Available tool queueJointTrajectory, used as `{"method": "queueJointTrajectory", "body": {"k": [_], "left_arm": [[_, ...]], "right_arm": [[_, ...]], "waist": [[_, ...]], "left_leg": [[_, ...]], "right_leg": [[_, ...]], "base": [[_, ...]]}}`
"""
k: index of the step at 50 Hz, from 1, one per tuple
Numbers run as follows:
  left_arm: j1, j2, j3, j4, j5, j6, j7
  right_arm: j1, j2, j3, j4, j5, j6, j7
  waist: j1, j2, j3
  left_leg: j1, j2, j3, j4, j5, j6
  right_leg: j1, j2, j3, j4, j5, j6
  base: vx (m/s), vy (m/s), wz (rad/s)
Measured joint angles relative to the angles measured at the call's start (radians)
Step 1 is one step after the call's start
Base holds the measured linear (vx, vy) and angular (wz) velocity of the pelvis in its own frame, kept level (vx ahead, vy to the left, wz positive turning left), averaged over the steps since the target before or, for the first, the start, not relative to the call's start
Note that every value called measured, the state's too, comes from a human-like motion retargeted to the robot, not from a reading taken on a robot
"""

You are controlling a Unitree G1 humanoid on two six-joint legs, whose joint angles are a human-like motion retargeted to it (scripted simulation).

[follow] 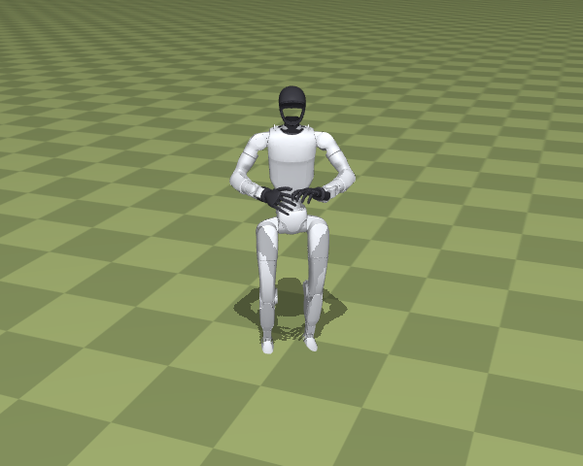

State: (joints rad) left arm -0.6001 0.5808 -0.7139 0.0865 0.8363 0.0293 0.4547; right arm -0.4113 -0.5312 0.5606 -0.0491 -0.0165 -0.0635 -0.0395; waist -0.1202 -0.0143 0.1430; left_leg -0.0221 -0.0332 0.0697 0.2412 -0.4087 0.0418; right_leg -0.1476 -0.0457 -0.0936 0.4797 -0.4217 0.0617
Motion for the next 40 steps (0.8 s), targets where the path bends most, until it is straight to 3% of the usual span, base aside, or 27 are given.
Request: {"method": "queueJointTrajectory", "body": {"k": [21, 32, 40], "left_arm": [[0.164, -0.092, 0.157, 0.016, -0.094, -0.048, 0.065], [0.223, -0.239, 0.176, 0.278, -0.353, -0.060, 0.159], [0.098, -0.334, 0.075, 0.520, -0.429, -0.086, 0.207]], "right_arm": [[0.065, 0.082, -0.127, 0.176, 0.165, -0.088, -0.137], [-0.066, 0.132, -0.359, 0.754, 0.574, -0.230, -0.400], [-0.320, 0.018, -0.419, 1.138, 0.736, -0.262, -0.414]], "waist": [[0.007, 0.004, 0.029], [0.067, 0.030, 0.094], [0.118, 0.071, 0.160]], "left_leg": [[-0.045, -0.015, -0.059, 0.075, -0.026, -0.026], [-0.133, -0.038, -0.151, 0.102, -0.005, -0.055], [-0.260, -0.060, -0.186, 0.110, 0.033, -0.084]], "right_leg": [[-0.019, -0.028, -0.051, 0.088, -0.061, -0.025], [-0.064, -0.057, -0.131, 0.112, -0.074, -0.058], [-0.178, -0.089, -0.175, 0.142, -0.064, -0.065]], "base": [[0.00, -0.02, 0.14], [-0.03, -0.04, 0.48], [-0.06, 0.01, 0.40]]}}
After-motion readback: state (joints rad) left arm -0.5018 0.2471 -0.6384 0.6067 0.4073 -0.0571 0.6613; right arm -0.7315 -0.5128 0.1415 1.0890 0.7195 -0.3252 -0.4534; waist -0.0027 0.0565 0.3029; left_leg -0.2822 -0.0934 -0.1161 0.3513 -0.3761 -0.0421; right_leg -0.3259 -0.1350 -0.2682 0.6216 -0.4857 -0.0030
